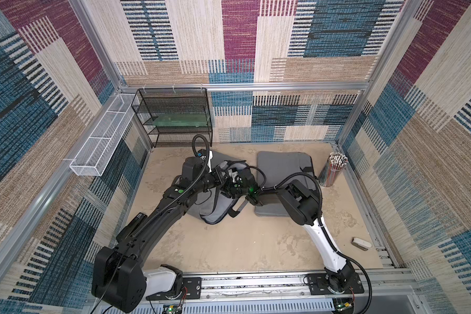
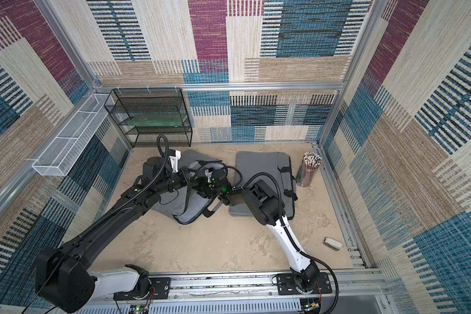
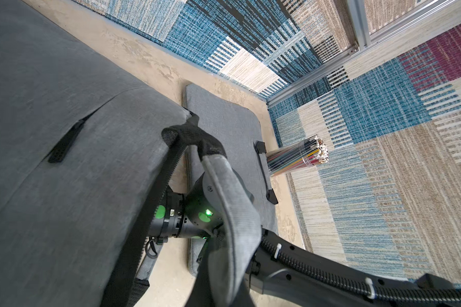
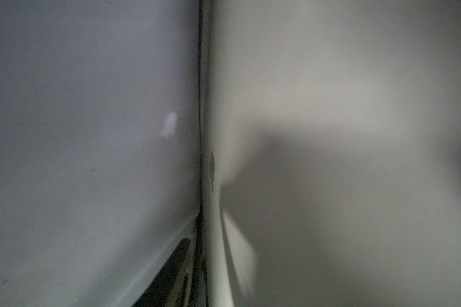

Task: Open the zippered laptop bag and take out the laptop
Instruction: Take out the laptop from the zippered laptop bag.

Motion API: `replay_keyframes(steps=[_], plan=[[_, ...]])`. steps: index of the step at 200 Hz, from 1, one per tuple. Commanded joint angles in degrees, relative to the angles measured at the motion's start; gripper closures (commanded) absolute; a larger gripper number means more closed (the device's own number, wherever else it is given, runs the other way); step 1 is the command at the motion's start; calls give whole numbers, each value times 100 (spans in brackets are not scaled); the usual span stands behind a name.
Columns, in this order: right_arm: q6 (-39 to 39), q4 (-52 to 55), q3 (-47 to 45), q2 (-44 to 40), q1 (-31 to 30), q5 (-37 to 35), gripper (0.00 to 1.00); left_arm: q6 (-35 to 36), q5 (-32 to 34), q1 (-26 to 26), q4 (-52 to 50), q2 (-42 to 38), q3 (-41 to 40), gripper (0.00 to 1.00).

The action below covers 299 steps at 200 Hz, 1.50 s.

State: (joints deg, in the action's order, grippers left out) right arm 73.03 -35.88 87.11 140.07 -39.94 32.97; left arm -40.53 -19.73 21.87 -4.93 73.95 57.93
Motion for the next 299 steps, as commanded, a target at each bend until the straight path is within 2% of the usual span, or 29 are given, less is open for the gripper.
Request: replay_keyframes(steps=[1,31,71,102,157,253,299], plan=[[104,-227,176,104,-42,12,56,-158,-292,2,707,40,-18,100],[145,-227,336,235,-66,62,65,-178,-324,2,701,126,-62,100],[115,-236,246,190,-43,173,87,0,-54,-20,540,85,-150,100],[-20,-156,82,0,39,285,100,218,325,-118,255,27,-183,100],[-382,-15,-491,-721,139,451,100,380,746,-468,154,164,-386,100],[-848,505,-1998,-2290,530,647,100,380,812,-833,563,988,-137,100],[-1179,790,-2876,-3236,851,511,100,809,592,-1050,533,1428,155,100]])
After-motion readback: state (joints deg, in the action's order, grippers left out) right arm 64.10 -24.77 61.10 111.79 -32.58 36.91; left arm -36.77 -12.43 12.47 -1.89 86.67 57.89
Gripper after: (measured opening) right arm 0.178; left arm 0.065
